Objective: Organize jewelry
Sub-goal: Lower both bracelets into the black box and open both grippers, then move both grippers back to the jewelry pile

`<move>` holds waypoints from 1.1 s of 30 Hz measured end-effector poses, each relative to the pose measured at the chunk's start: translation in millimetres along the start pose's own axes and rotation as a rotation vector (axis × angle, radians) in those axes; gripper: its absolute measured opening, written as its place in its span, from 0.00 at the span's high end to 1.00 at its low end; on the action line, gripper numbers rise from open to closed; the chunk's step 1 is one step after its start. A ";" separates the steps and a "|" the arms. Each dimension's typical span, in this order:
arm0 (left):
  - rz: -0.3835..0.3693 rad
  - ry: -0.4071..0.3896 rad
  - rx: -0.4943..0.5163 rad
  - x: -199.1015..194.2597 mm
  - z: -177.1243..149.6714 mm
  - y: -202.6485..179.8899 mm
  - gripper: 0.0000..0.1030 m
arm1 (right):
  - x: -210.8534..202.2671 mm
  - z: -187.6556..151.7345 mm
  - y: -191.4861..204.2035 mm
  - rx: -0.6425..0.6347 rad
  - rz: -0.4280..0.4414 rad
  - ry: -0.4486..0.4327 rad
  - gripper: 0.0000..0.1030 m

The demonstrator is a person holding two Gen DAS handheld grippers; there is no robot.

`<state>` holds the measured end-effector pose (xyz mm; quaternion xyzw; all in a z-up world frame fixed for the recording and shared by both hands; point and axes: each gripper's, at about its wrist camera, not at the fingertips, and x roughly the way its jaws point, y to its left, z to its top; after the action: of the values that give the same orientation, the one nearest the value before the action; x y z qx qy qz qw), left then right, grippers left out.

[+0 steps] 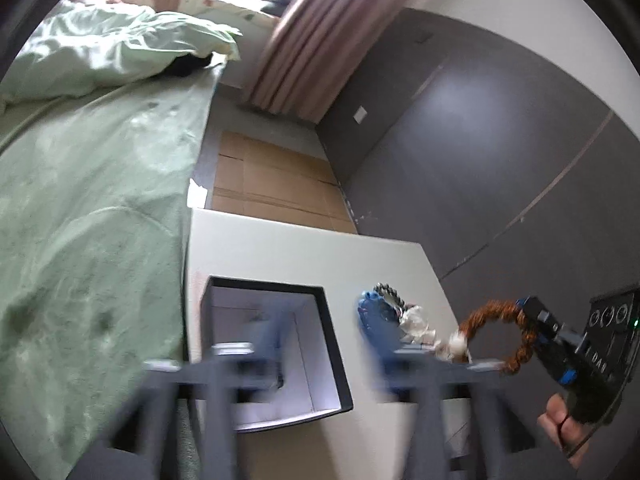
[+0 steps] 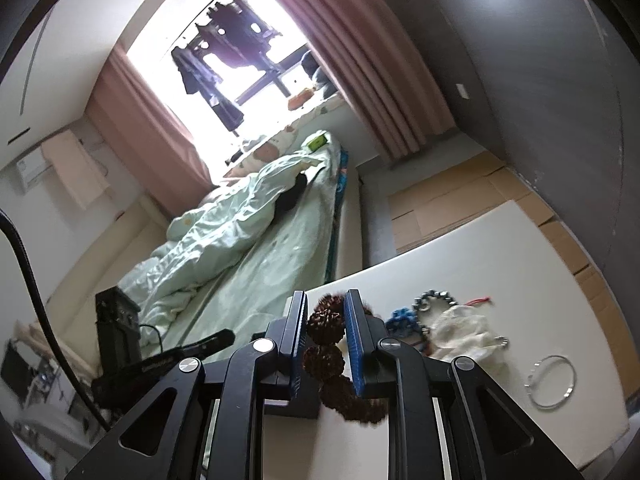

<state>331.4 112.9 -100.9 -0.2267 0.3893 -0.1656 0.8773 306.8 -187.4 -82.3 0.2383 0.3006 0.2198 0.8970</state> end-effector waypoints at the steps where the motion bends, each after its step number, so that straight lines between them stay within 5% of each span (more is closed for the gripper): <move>1: 0.003 -0.030 -0.002 -6.0 -0.1 1.1 0.19 | 4.2 0.1 3.8 -0.003 0.010 0.008 0.81; 17: 0.038 -0.087 -0.060 -29.1 4.7 21.9 0.18 | 94.1 -8.8 75.6 -0.071 0.127 0.175 0.81; 20: 0.047 -0.088 -0.070 -29.3 6.3 24.3 0.09 | 115.5 -12.5 78.5 -0.058 0.123 0.246 0.79; 21: 0.050 -0.091 -0.072 -29.6 6.6 24.3 0.07 | 119.5 -13.0 76.9 -0.049 0.126 0.268 0.76; 23: 0.051 -0.098 -0.071 -30.2 7.3 23.0 0.03 | 120.7 -13.4 73.8 -0.038 0.110 0.287 0.47; 33: 0.025 -0.068 -0.003 -14.8 5.8 -7.6 0.02 | 55.7 3.0 42.0 -0.071 -0.057 0.209 0.42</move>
<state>325.4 114.9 -84.5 -0.2288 0.3623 -0.1463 0.8916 338.4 -125.2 -80.9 0.1735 0.3913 0.2285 0.8744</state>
